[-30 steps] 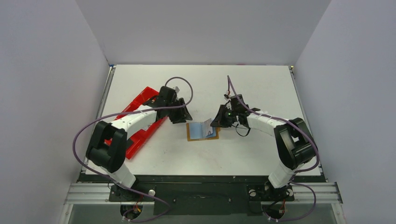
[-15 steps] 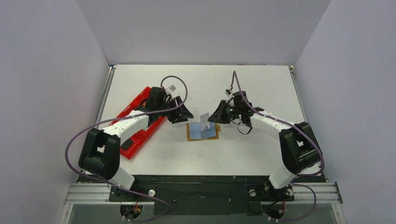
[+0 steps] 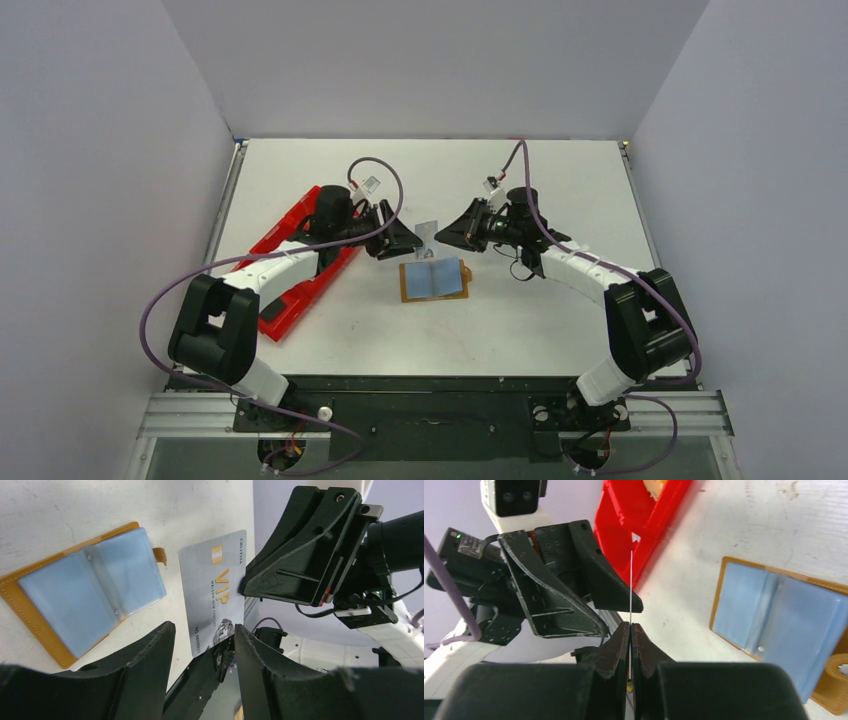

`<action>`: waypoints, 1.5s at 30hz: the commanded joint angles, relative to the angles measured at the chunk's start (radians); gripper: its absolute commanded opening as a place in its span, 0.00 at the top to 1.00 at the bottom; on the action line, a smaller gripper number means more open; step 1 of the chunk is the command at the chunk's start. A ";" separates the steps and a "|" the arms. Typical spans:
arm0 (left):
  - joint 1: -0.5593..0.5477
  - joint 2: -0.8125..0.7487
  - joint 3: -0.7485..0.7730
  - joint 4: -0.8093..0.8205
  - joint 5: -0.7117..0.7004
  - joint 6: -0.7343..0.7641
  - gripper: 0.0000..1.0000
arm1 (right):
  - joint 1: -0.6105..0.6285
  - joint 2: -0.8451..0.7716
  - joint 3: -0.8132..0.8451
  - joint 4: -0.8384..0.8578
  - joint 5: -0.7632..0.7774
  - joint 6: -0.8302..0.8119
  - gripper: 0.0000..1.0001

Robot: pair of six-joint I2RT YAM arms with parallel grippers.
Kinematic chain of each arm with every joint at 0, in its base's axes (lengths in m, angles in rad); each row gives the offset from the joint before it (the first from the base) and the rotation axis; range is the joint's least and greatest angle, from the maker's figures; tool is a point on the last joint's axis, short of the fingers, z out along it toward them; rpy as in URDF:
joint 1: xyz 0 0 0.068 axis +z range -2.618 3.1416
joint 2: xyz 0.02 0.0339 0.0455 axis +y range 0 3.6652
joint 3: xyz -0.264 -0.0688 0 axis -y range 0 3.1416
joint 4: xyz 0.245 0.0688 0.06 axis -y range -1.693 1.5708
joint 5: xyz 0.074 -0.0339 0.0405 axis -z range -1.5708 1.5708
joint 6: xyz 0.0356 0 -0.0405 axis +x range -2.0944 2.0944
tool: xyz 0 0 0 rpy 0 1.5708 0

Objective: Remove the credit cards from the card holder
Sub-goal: Remove the credit card from the card holder, then place the credit card in the storage box.

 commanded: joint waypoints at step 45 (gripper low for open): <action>0.154 -0.289 0.036 -0.514 -0.589 0.132 1.00 | 0.018 -0.175 0.046 -0.447 0.408 -0.302 0.28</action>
